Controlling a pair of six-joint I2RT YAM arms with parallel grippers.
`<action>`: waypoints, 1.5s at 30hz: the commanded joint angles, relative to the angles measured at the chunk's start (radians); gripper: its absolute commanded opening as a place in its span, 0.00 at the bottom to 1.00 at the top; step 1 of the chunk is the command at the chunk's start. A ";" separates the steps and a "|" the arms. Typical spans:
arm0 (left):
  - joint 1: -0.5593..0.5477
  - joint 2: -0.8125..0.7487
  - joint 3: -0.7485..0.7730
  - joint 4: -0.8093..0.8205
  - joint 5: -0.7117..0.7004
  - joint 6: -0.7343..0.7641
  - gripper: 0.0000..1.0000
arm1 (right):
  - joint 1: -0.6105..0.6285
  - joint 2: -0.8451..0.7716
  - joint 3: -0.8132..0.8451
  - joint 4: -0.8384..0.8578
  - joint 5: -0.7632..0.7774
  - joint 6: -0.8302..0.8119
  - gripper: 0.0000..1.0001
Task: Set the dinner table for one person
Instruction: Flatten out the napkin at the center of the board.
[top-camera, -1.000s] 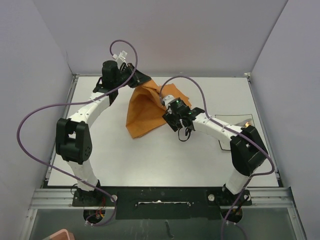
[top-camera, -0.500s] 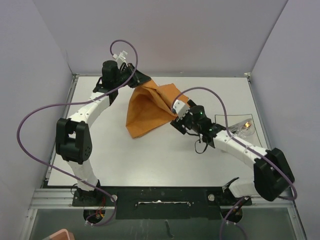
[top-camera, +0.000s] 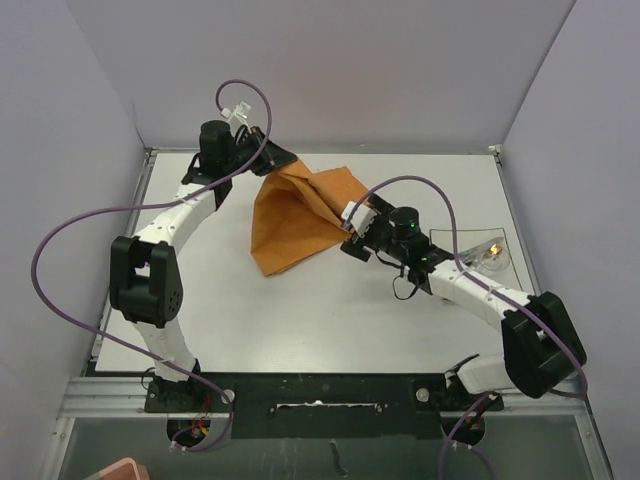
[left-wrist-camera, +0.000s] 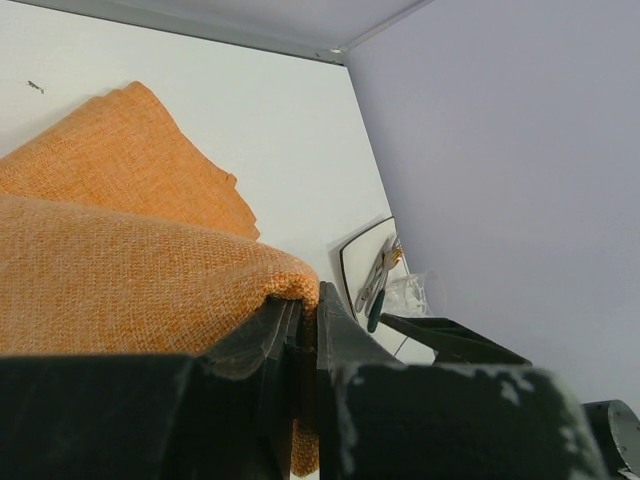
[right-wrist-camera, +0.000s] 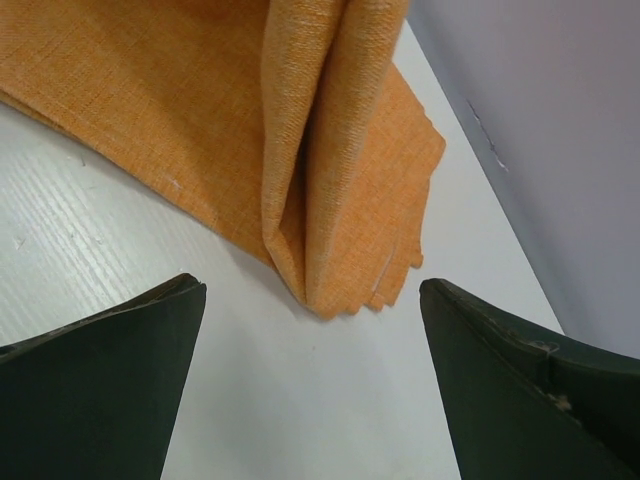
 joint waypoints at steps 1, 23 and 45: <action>0.012 -0.014 0.069 0.058 0.031 0.012 0.00 | 0.046 0.086 0.087 0.073 -0.055 -0.058 0.93; 0.015 0.002 0.121 0.035 0.030 0.013 0.00 | -0.014 0.371 0.264 0.160 -0.049 -0.055 0.94; 0.043 -0.033 0.099 0.042 0.050 0.002 0.00 | -0.037 0.379 0.361 0.061 0.135 0.076 0.00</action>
